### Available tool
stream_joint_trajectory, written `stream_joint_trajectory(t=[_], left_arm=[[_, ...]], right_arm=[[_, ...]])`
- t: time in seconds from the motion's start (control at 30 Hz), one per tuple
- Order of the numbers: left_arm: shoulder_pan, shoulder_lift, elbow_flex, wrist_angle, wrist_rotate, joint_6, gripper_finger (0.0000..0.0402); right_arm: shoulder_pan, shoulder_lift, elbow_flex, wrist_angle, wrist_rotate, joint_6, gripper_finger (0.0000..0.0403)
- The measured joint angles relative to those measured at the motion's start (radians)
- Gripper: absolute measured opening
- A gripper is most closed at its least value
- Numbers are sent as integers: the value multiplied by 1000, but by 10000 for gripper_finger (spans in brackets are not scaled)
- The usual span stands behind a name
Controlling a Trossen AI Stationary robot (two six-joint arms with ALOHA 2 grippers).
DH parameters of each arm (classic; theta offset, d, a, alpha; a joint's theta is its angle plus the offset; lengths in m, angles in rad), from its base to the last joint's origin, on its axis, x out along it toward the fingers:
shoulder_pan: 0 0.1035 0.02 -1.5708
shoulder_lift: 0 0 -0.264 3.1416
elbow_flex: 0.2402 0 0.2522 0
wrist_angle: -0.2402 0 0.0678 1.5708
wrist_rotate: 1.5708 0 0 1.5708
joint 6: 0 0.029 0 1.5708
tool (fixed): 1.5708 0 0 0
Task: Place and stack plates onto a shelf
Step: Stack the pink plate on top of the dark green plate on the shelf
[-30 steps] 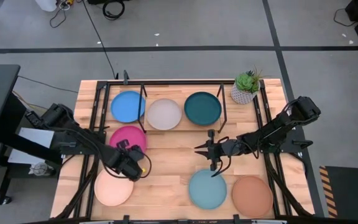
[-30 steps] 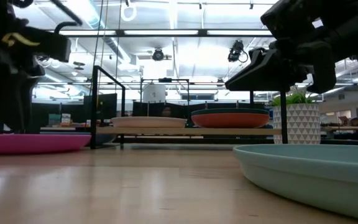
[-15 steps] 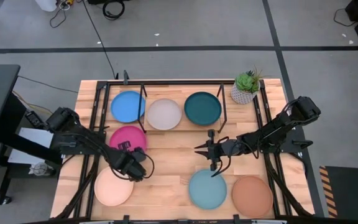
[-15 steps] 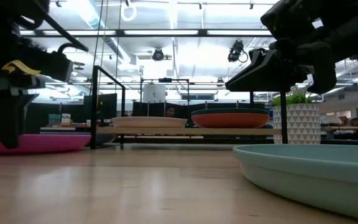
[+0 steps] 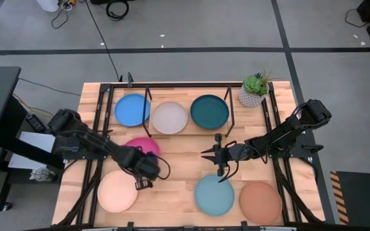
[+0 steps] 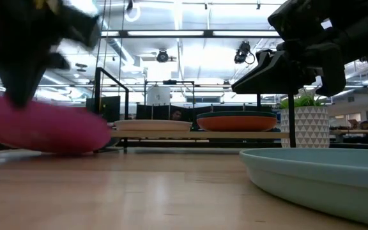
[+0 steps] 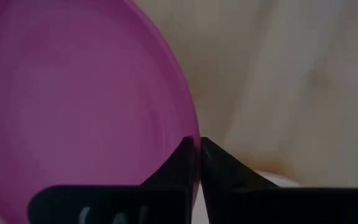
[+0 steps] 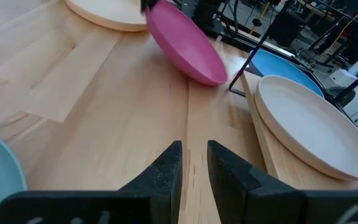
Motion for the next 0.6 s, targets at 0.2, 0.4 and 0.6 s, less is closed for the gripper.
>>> stream_joint_trajectory(t=[0.2, 0.4, 0.6], left_arm=[[14, -1, 198, 0, 21, 136, 19], [40, -1, 299, 45, -173, 335, 19], [108, 9, 300, 177, -296, 626, 19]], right_arm=[[13, 0, -4, 0, 0, 18, 81], [39, 0, -12, -2, 0, 51, 81], [75, 0, -12, -3, -46, 95, 81]])
